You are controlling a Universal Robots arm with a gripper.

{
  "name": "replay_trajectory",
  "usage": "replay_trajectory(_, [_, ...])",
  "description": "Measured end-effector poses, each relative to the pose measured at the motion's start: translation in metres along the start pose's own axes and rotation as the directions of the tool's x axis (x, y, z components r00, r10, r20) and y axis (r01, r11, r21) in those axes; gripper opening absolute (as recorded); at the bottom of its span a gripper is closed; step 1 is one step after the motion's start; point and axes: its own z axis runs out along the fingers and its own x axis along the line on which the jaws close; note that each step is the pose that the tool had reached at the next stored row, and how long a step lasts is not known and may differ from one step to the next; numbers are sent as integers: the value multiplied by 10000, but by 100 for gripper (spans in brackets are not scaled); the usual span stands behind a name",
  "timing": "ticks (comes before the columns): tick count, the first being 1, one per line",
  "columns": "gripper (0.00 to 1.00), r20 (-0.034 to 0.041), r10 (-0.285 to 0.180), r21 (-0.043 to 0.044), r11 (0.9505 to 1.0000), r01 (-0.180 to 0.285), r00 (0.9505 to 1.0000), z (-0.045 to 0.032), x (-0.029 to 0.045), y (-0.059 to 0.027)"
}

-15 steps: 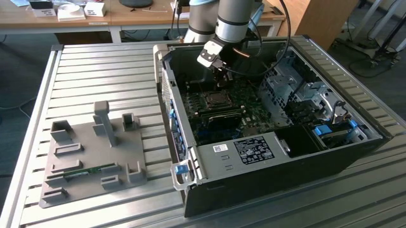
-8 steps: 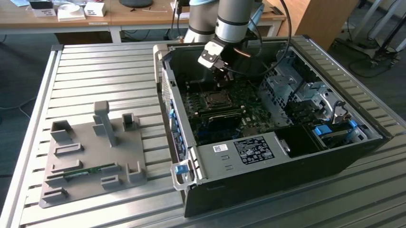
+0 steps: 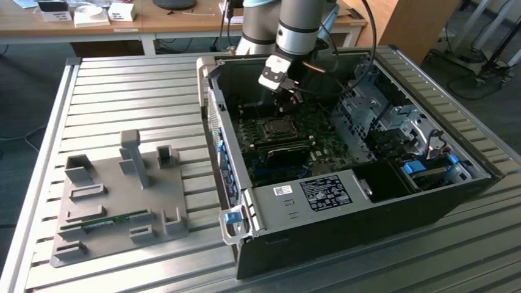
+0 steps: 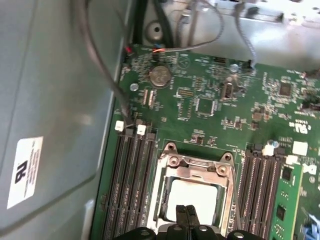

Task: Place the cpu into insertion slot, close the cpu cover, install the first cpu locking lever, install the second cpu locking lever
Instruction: 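Close the cpu cover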

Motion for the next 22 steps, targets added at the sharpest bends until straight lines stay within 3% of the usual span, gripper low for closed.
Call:
replay_trajectory(5, [10, -3, -719, -13, 9974, 719, 9974, 0, 0, -1])
replay_trajectory(10, [10, -4, -1316, -23, 9913, 1316, 9913, 0, 1, -7])
replay_trajectory(22, [10, 63, -2406, -16, 9706, 2407, 9706, -1, 7, -35])
